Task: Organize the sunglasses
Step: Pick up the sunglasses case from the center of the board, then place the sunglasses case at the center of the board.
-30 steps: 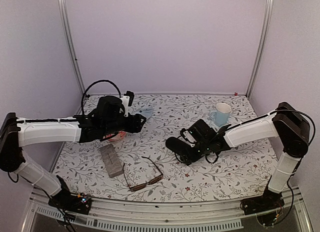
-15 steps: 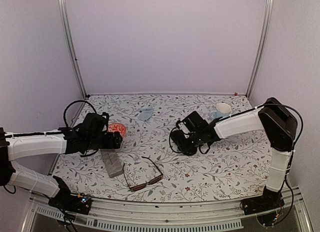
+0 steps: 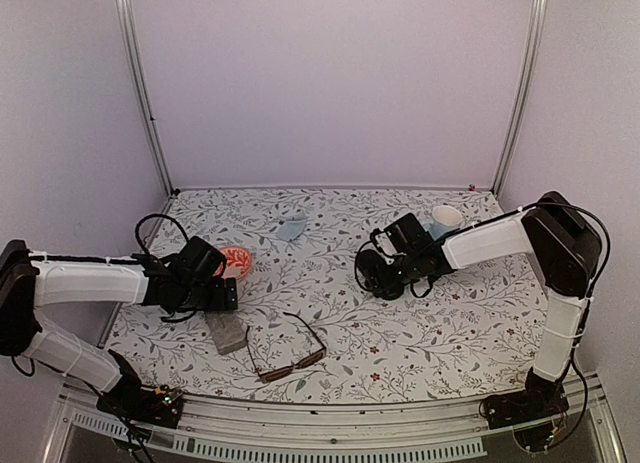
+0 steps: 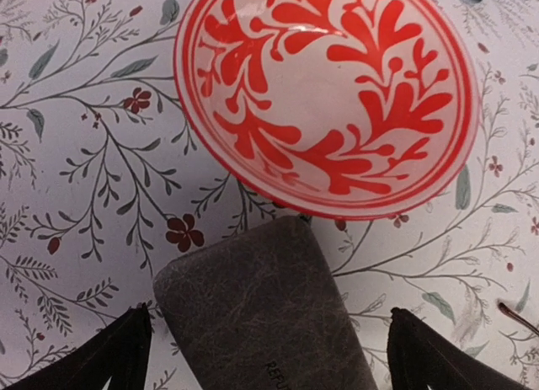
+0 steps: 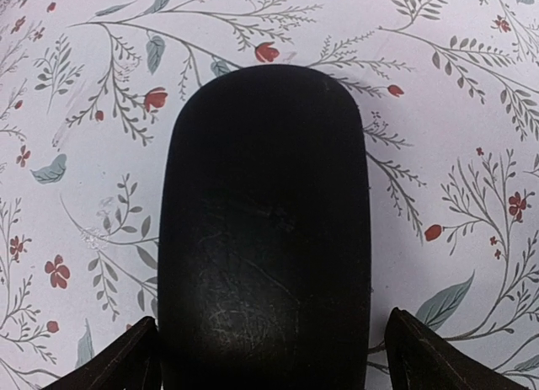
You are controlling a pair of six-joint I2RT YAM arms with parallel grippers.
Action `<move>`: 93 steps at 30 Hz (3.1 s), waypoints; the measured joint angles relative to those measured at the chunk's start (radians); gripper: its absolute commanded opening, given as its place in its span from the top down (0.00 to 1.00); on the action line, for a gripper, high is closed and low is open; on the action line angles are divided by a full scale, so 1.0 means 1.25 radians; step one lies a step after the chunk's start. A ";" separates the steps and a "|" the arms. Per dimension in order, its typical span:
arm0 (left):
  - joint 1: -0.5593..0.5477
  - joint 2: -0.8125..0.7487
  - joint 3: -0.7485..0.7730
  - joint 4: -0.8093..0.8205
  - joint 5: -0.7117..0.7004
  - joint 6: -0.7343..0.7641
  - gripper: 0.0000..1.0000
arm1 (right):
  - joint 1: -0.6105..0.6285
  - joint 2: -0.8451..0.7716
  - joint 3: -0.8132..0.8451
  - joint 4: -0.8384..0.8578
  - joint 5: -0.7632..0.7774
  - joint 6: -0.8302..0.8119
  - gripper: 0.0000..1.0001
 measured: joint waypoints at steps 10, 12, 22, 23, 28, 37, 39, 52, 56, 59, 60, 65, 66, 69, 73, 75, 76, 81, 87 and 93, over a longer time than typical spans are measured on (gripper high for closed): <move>-0.050 0.121 0.047 -0.056 -0.022 -0.101 0.03 | 0.000 -0.025 -0.044 0.049 -0.058 0.003 0.07; -0.053 0.129 0.047 -0.058 -0.020 -0.110 0.07 | 0.000 -0.026 -0.047 0.054 -0.063 0.004 0.07; -0.061 0.072 0.007 -0.056 -0.007 -0.137 0.43 | 0.000 -0.031 -0.051 0.059 -0.081 0.008 0.05; -0.061 0.058 0.005 -0.062 -0.009 -0.132 0.46 | 0.000 -0.034 -0.051 0.056 -0.083 0.009 0.04; -0.061 0.005 0.008 -0.082 -0.014 -0.106 0.63 | 0.001 -0.055 -0.051 0.037 -0.095 0.010 0.01; -0.061 -0.093 0.077 -0.138 0.019 -0.019 0.74 | 0.001 -0.105 -0.041 -0.015 -0.098 0.009 0.01; -0.061 -0.110 0.113 -0.143 0.039 0.006 0.75 | 0.001 -0.125 -0.041 -0.025 -0.098 0.009 0.01; -0.066 0.206 0.408 0.014 0.146 0.157 0.74 | 0.002 -0.232 -0.023 -0.048 -0.103 0.025 0.01; -0.073 0.388 0.531 0.055 0.193 0.185 0.74 | 0.002 -0.243 -0.037 -0.047 -0.107 0.045 0.01; -0.083 0.514 0.622 0.084 0.216 0.197 0.73 | 0.002 -0.250 -0.060 -0.044 -0.110 0.059 0.01; -0.088 0.550 0.646 0.094 0.222 0.199 0.73 | 0.002 -0.251 -0.068 -0.043 -0.112 0.064 0.01; -0.107 0.692 0.729 0.115 0.247 0.200 0.71 | 0.002 -0.251 -0.102 -0.041 -0.121 0.084 0.01; -0.110 0.709 0.740 0.116 0.249 0.200 0.70 | 0.002 -0.251 -0.105 -0.040 -0.121 0.086 0.01; -0.118 0.731 0.765 0.114 0.252 0.200 0.61 | 0.002 -0.251 -0.116 -0.032 -0.124 0.097 0.01; -0.128 0.734 0.776 0.122 0.258 0.197 0.37 | 0.002 -0.251 -0.140 -0.020 -0.128 0.105 0.00; -0.132 0.736 0.776 0.123 0.258 0.196 0.28 | 0.002 -0.251 -0.150 -0.016 -0.134 0.112 0.00; -0.133 0.736 0.776 0.123 0.258 0.195 0.23 | 0.002 -0.251 -0.153 -0.014 -0.136 0.114 0.00; -0.134 0.730 0.752 0.145 0.255 0.190 0.01 | 0.002 -0.251 -0.159 -0.005 -0.145 0.122 0.00; -0.135 0.663 0.662 0.159 0.245 0.184 0.01 | 0.002 -0.252 -0.159 0.006 -0.156 0.129 0.00; -0.135 0.598 0.602 0.204 0.273 0.171 0.05 | 0.005 -0.252 -0.159 0.016 -0.163 0.137 0.00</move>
